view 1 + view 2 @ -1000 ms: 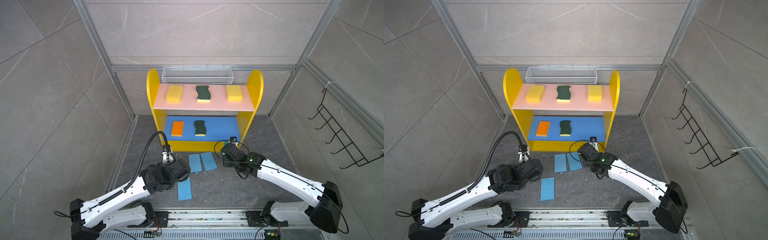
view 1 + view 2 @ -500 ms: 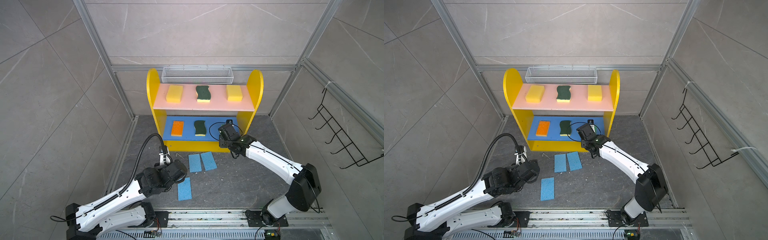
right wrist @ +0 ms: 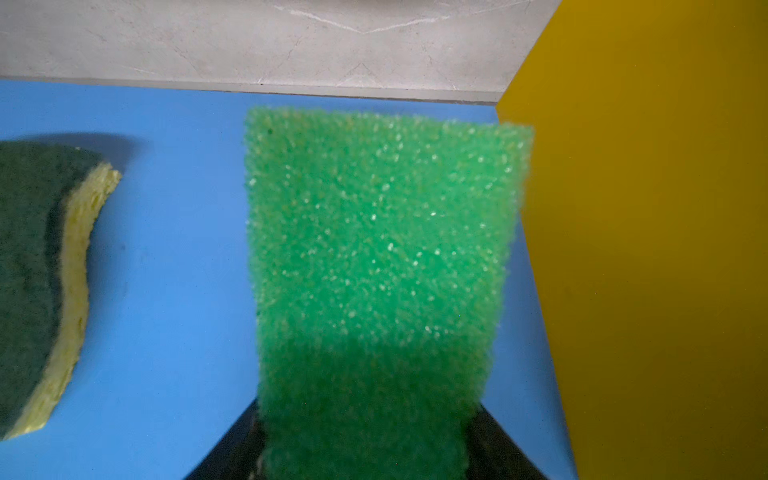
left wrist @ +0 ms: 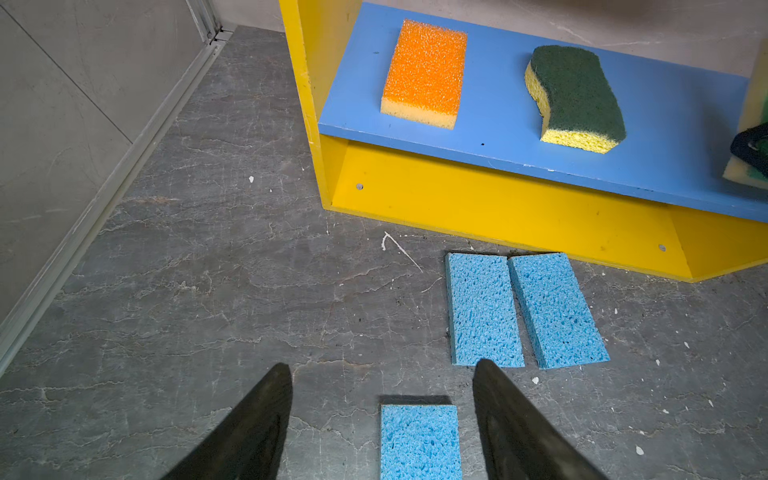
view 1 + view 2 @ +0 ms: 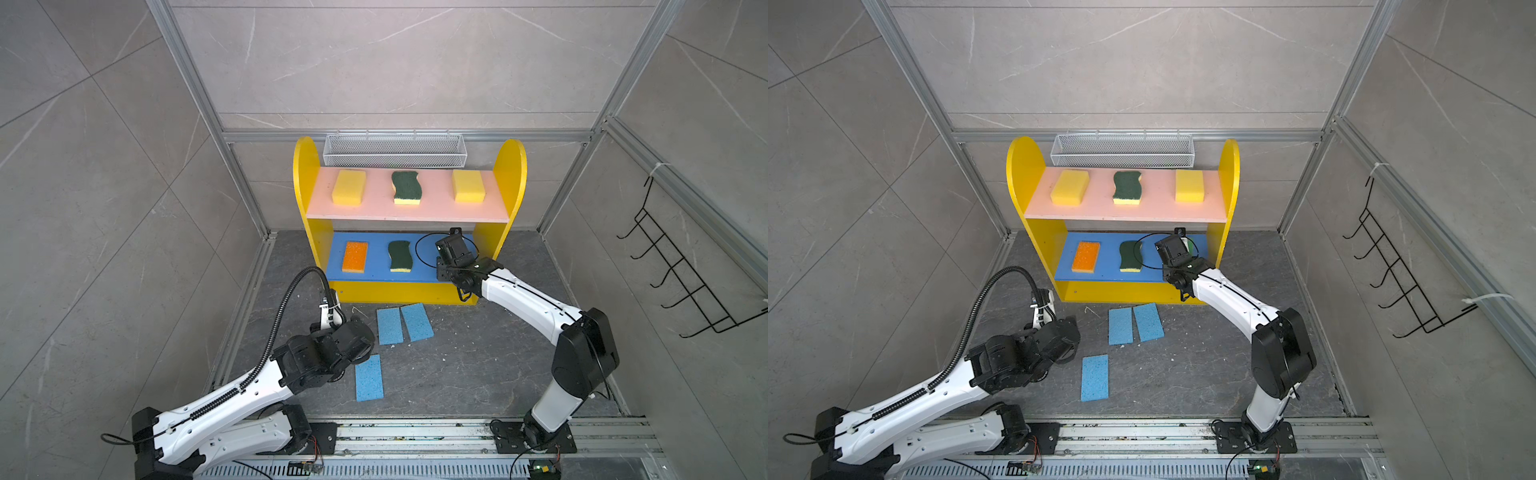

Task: Place and organize the cleaning sponges onto the shelf
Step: 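Lower the green sponge onto the blue shelf beside the scouring sponge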

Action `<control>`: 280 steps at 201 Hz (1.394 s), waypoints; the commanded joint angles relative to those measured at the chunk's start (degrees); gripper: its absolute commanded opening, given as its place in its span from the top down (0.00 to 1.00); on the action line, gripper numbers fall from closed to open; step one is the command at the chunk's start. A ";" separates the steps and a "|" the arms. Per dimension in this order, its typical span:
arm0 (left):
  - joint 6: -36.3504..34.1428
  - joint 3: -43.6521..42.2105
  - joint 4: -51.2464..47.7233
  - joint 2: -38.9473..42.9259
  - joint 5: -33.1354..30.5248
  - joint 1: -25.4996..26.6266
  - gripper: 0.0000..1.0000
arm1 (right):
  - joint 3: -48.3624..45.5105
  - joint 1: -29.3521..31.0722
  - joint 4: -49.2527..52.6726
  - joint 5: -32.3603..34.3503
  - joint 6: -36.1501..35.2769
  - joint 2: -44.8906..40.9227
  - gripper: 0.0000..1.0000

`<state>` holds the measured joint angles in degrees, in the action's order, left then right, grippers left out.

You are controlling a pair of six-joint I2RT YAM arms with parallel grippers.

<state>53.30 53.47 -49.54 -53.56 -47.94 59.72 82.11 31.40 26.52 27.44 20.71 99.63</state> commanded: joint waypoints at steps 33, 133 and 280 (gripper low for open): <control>-1.34 0.31 1.75 -0.88 -1.21 -1.36 0.29 | 3.34 -2.04 -0.24 -0.63 -1.29 3.83 0.37; -2.13 1.55 2.59 -3.57 0.00 -2.42 0.29 | 2.51 -2.83 0.99 -2.64 -0.58 4.88 0.28; -1.92 1.59 2.43 -2.97 0.83 -2.44 0.29 | 1.75 -2.83 3.56 -0.20 -1.02 -0.52 0.14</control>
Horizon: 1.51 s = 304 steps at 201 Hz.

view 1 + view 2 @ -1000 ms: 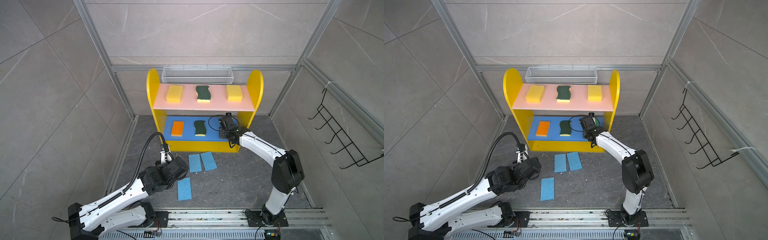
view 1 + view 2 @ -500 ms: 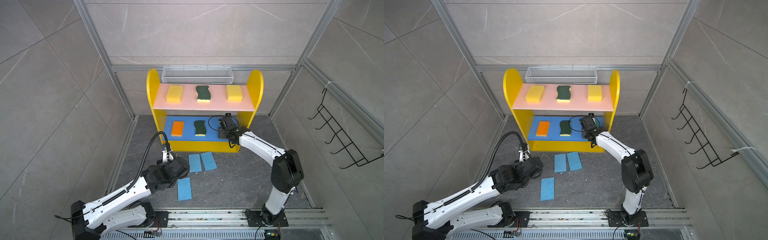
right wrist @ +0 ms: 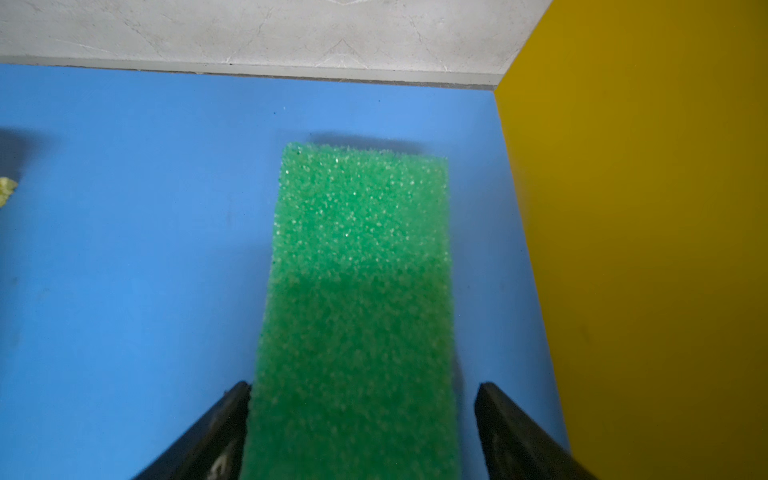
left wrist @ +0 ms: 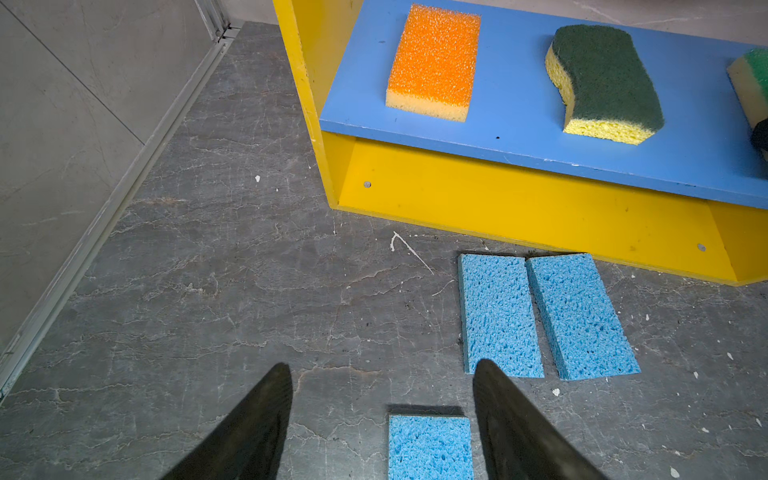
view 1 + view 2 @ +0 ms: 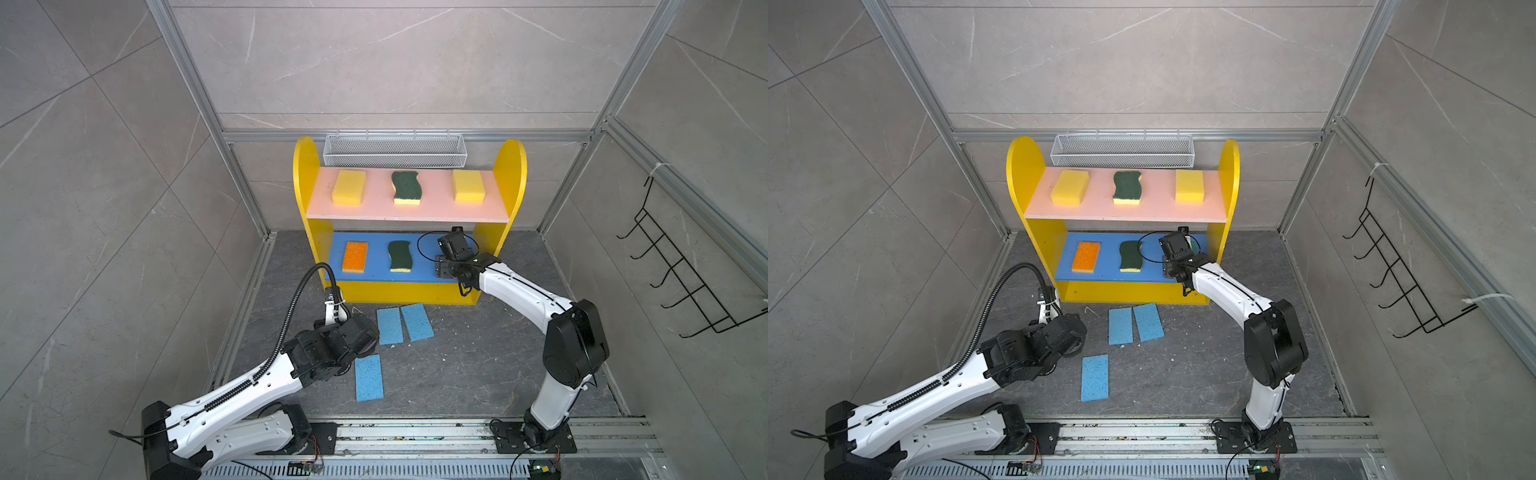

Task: Place and organize the cleaning sponges onto the shelf
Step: 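Lower the green sponge onto the blue shelf beside the scouring sponge, then open and withdraw the right gripper while the left moves toward the robot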

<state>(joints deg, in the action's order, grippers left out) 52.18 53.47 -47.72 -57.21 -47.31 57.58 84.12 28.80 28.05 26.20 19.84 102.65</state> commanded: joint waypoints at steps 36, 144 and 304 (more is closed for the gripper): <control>-0.33 1.41 0.18 1.29 0.46 -0.28 0.29 | -0.76 -0.30 3.04 0.64 0.03 -4.36 0.14; 1.09 0.91 -2.37 2.27 0.91 -0.28 0.28 | -6.59 2.75 6.31 -2.21 2.68 -13.58 0.12; 18.55 -10.26 -5.26 -7.53 15.05 7.66 0.23 | -28.20 13.07 17.64 -3.96 15.30 -38.22 0.12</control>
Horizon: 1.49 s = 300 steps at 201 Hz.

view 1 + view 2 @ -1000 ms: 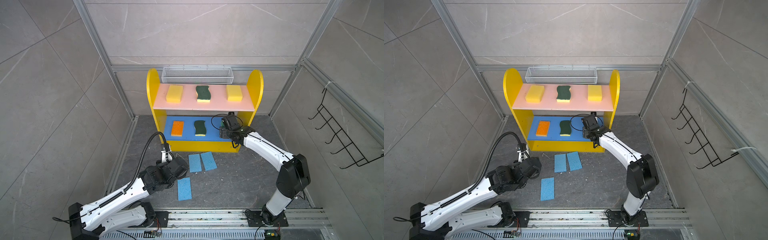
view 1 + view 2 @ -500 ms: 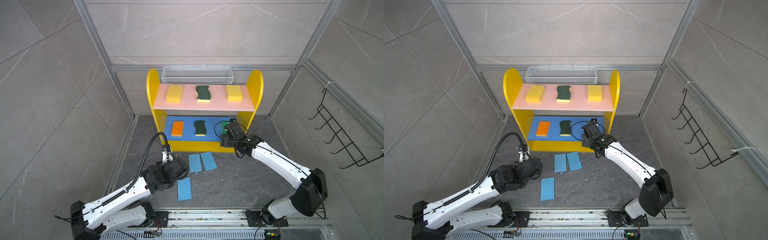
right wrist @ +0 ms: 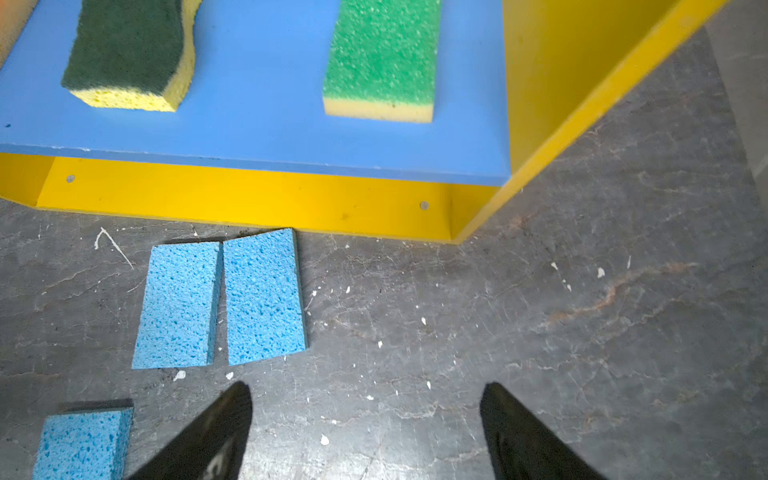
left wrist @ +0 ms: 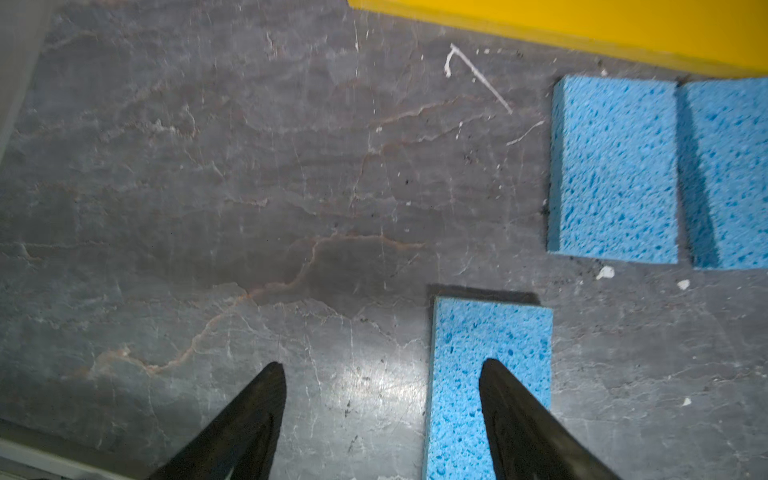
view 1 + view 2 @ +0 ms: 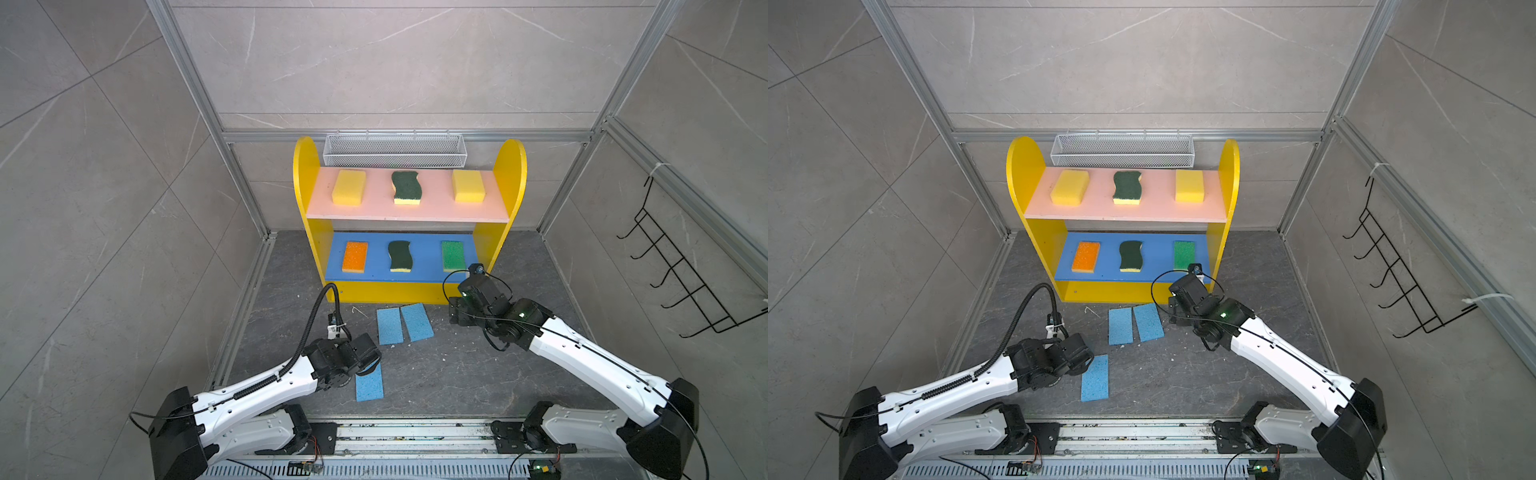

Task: Place and organize the cleaning sponges onto the shelf
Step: 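Open and withdraw the right gripper while the left moves toward the robot, then lower the left gripper over the light-blue sponge nearest the robot and grasp it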

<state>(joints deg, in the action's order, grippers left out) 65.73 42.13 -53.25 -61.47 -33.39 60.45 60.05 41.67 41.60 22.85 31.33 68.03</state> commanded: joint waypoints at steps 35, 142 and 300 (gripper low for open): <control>12.13 4.73 -1.12 -14.58 2.65 12.60 0.21 | -10.17 0.20 6.04 -2.01 6.66 -7.78 0.12; 15.93 -4.74 14.92 -9.56 7.63 16.55 0.12 | -15.91 0.21 8.33 -3.59 8.48 -13.12 0.12; 18.36 -7.17 14.72 -10.86 9.72 16.54 0.07 | -16.02 0.25 6.87 -4.39 8.28 -9.94 0.12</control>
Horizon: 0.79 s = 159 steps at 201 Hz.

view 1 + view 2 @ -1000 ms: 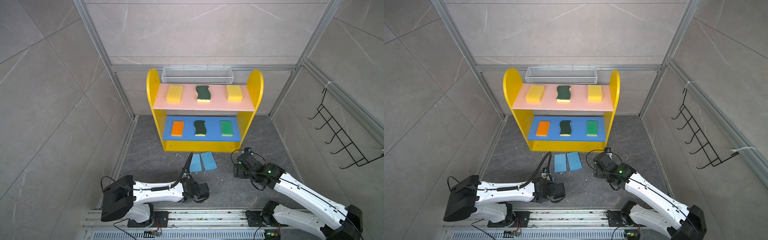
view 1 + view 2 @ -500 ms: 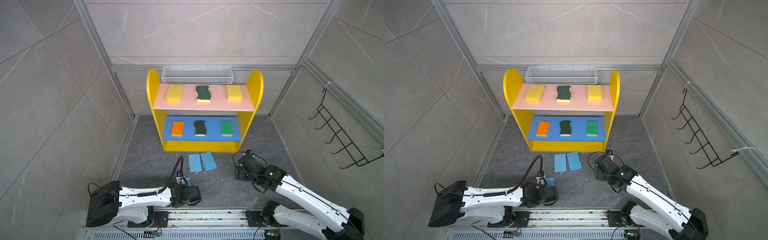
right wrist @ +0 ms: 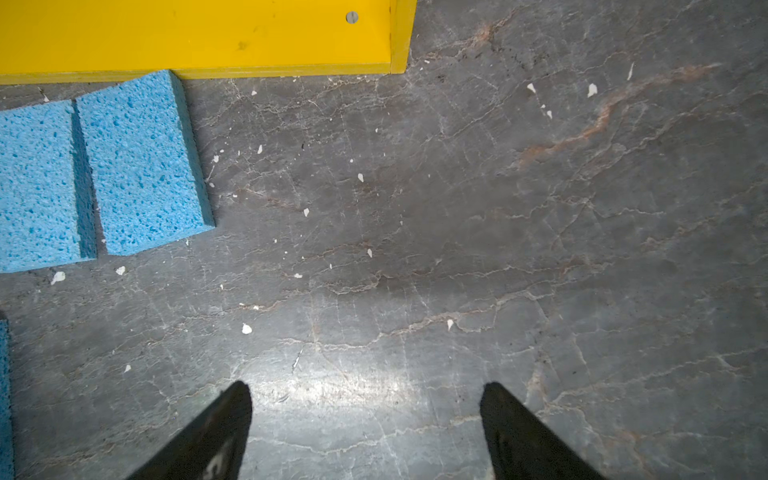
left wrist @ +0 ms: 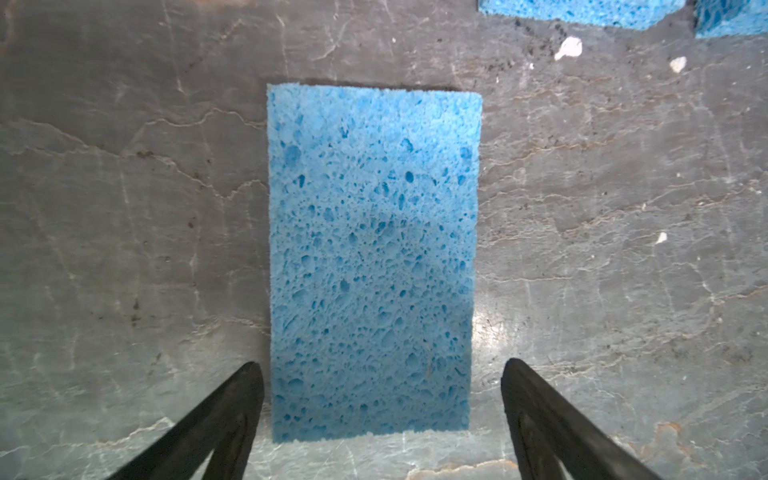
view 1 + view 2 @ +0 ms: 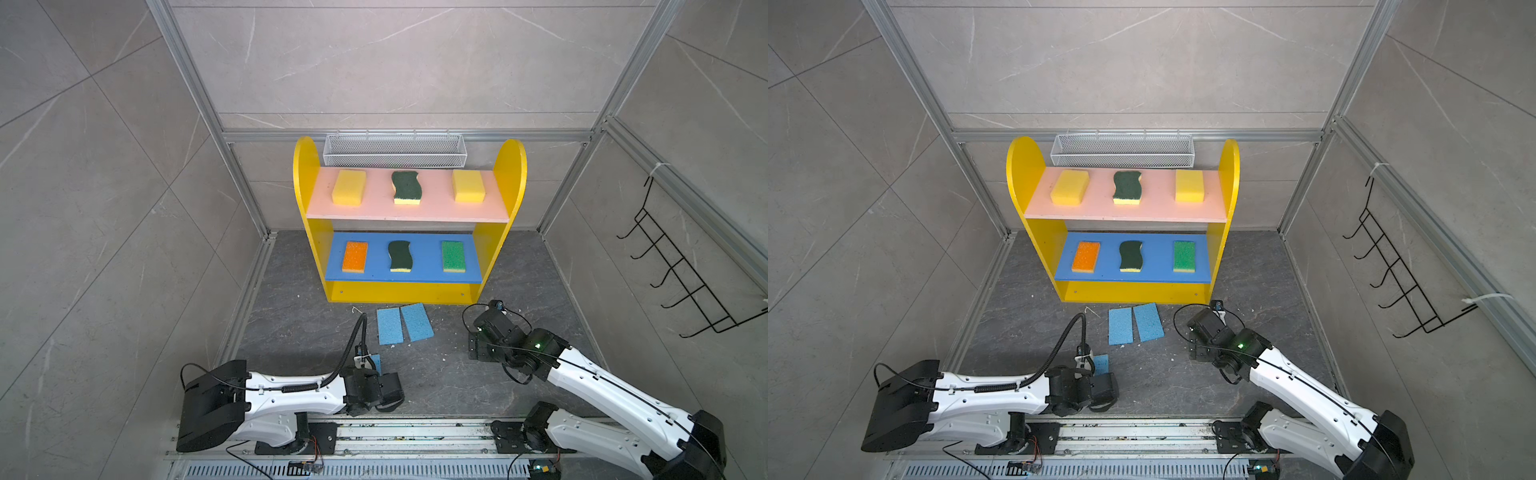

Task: Place and organize the cleaning sponges onto the shelf
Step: 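Lower the left gripper over the light-blue sponge nearest the robot and grasp it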

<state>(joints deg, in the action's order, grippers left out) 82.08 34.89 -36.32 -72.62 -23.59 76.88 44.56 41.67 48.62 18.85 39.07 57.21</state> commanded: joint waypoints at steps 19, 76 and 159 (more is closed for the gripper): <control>2.85 -1.72 -0.64 0.29 0.89 0.10 0.07 | -0.61 0.25 -0.39 -0.72 0.44 1.05 0.12; 1.64 -1.21 1.75 -3.48 1.67 0.07 0.02 | 0.18 0.19 -0.54 -0.58 -0.48 0.44 0.12; -1.52 4.29 3.16 -14.40 4.76 0.27 0.14 | -0.87 0.25 0.22 0.26 -0.49 0.31 0.12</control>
<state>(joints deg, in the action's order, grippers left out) 81.95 40.18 -34.76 -84.71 -22.41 76.88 44.56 41.67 48.01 18.00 39.03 58.02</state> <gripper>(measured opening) 0.888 0.881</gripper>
